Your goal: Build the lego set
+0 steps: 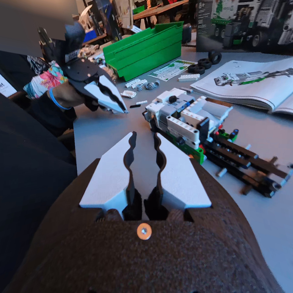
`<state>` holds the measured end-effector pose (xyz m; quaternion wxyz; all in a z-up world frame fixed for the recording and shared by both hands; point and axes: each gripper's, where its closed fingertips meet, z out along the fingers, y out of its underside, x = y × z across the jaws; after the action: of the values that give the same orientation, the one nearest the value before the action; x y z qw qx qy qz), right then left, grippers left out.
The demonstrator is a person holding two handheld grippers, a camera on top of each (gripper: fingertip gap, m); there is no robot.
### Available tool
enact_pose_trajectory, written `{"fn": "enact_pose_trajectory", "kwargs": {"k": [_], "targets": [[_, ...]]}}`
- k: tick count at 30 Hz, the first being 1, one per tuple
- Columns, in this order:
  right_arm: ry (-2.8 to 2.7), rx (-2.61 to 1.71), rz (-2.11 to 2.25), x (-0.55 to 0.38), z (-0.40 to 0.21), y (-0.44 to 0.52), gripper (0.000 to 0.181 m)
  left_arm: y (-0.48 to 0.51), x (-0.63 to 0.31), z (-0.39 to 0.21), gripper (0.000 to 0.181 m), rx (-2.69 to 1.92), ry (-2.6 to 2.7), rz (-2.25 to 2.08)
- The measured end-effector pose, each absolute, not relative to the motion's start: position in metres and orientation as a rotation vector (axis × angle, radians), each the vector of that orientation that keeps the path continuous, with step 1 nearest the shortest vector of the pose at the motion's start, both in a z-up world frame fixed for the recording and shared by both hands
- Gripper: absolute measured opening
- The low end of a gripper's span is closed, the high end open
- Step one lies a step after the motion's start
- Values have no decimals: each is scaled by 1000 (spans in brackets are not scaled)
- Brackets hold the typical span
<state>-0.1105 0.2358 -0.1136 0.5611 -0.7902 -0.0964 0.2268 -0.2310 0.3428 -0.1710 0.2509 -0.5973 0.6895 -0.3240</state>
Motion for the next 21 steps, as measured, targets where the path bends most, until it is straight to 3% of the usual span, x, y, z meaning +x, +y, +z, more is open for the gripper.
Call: {"fn": "enact_pose_trajectory", "kwargs": {"k": [1, 10, 21], "targets": [[-261, -1874, 508, -116, -114, 241, 23, 345, -230, -165, 3, -1622, 1838, -921], [-475, -2052, 551, -187, -145, 257, 28, 327, -233, -162, 3, -1530, 1769, -911], [-481, -2126, 278, -196, -156, 235, 28, 285, -233, -163, 3, -1466, 1775, -880]]}}
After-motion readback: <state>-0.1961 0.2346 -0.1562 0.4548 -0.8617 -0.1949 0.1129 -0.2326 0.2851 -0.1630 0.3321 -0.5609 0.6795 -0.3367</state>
